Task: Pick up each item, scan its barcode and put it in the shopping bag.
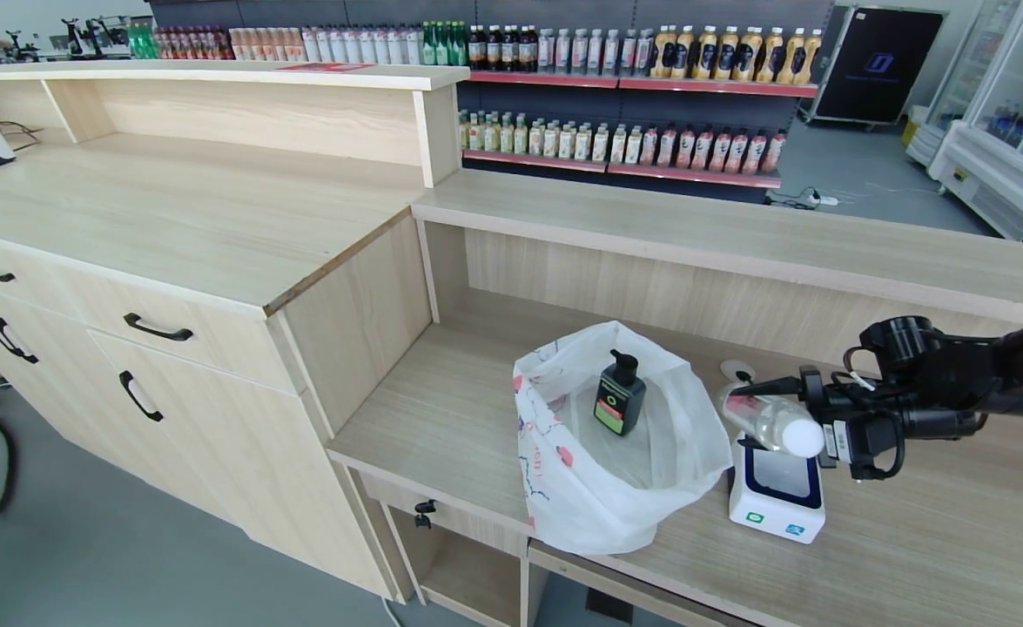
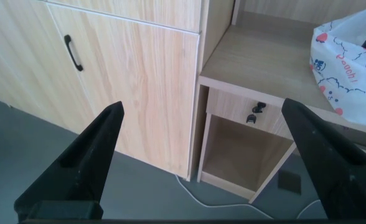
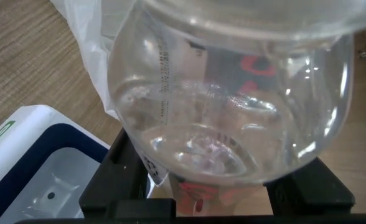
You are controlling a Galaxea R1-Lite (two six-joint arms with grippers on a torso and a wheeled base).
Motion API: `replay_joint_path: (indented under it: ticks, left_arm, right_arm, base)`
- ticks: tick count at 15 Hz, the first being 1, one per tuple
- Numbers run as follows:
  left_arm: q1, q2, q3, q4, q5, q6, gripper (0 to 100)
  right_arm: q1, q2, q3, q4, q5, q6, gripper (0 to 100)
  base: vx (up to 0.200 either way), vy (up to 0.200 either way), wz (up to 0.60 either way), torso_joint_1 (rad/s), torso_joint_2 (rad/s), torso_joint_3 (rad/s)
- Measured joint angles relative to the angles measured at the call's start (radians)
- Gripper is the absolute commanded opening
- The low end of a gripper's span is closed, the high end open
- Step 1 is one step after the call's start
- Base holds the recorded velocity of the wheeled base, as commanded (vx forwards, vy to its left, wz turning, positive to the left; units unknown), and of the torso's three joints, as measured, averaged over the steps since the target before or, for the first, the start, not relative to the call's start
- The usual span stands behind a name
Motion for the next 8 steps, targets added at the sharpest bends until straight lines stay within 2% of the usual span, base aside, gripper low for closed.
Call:
replay_joint_path:
  ticks: [8]
  left_arm:
    - [0.0, 0.0, 0.0, 0.0, 0.0, 0.0, 100]
  right_arm:
    - [-0.03, 0.019, -0.003, -0.001, -0.02, -0.043, 0]
  base:
    - [0.0, 0.0, 0.0, 0.0, 0.0, 0.0]
